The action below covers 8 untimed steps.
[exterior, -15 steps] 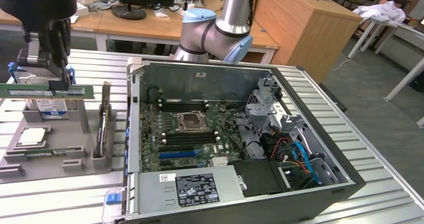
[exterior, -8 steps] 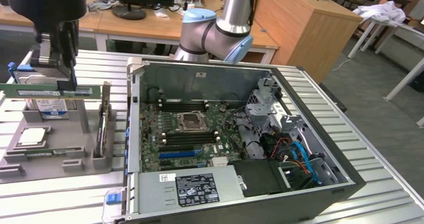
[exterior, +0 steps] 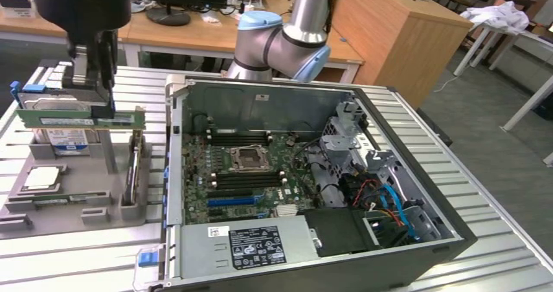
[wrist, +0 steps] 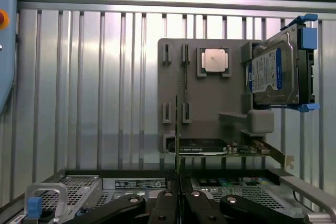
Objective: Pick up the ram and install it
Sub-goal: 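Pick up the ram and move it above insertion slot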
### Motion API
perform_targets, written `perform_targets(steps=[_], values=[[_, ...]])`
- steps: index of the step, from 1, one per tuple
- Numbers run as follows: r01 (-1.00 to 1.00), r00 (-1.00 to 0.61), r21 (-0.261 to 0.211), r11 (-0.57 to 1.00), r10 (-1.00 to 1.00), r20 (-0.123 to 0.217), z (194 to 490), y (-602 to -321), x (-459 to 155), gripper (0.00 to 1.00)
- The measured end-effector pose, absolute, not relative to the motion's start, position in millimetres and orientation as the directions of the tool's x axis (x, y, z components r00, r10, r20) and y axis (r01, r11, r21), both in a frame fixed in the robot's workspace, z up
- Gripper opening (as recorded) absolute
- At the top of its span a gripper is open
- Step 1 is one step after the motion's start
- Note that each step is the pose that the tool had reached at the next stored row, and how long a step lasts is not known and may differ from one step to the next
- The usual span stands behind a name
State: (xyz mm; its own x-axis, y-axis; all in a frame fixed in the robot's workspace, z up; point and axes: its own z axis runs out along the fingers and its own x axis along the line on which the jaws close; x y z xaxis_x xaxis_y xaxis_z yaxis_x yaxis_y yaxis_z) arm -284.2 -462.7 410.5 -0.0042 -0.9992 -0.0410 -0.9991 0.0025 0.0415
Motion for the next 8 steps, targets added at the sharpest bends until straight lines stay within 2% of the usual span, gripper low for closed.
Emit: perform_targets(steps=[8], values=[[-0.999,-0.004,0.042,0.002,-0.999,-0.042,410,-463,-265,0.12]])
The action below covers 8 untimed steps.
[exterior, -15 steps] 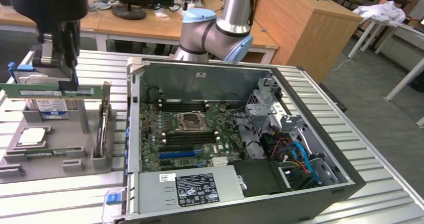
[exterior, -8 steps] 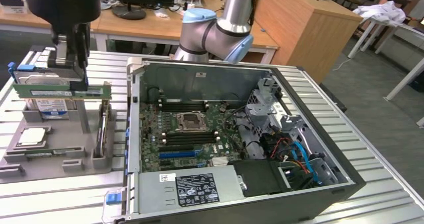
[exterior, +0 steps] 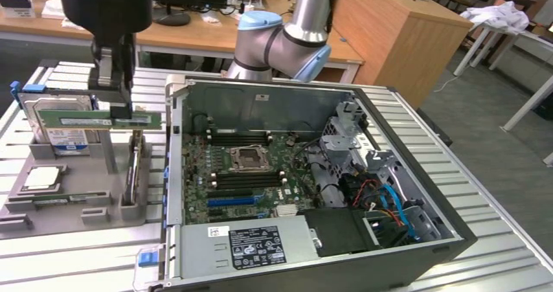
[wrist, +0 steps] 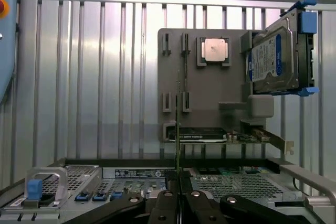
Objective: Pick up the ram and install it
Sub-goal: 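Pick up the ram and move it above insertion slot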
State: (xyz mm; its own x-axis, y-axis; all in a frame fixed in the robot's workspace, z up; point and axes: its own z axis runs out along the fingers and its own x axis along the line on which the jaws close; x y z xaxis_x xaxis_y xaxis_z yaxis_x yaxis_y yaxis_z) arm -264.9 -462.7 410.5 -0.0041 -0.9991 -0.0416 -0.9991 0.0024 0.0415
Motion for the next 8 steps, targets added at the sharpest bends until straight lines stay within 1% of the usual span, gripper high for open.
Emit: perform_targets(steps=[8], values=[[-0.999,-0.004,0.042,0.002,-0.999,-0.042,411,-463,-250,0.12]])
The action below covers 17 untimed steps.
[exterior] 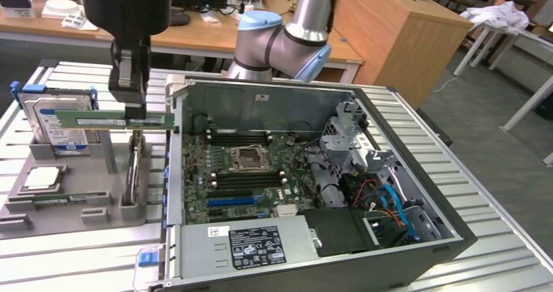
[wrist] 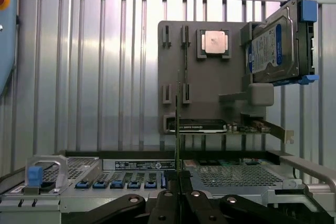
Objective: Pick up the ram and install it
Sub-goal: 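Pick up the ram and move it above insertion slot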
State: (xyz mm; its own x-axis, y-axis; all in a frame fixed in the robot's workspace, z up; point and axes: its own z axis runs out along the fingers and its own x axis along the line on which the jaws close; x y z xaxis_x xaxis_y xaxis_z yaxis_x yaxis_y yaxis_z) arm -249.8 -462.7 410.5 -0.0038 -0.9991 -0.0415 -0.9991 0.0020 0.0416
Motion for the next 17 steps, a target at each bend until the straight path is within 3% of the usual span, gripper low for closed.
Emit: perform_targets(steps=[17], values=[[-0.999,0.004,0.042,-0.006,-0.999,-0.042,410,-463,-227,0.12]])
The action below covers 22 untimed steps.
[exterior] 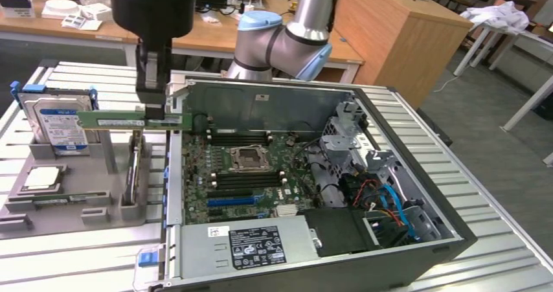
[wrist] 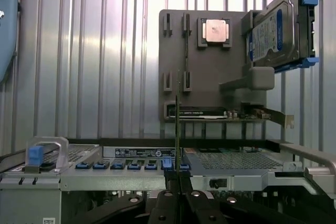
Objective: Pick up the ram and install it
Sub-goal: 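Pick up the ram and move it above insertion slot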
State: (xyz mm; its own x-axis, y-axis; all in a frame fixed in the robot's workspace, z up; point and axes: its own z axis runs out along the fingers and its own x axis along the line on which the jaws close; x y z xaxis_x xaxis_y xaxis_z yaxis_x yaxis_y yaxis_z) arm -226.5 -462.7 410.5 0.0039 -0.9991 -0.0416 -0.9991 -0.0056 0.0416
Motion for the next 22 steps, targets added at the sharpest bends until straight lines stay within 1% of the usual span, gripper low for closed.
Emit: perform_targets(steps=[22], values=[[-0.999,0.005,0.042,-0.007,-0.999,-0.042,410,-463,-180,0.12]])
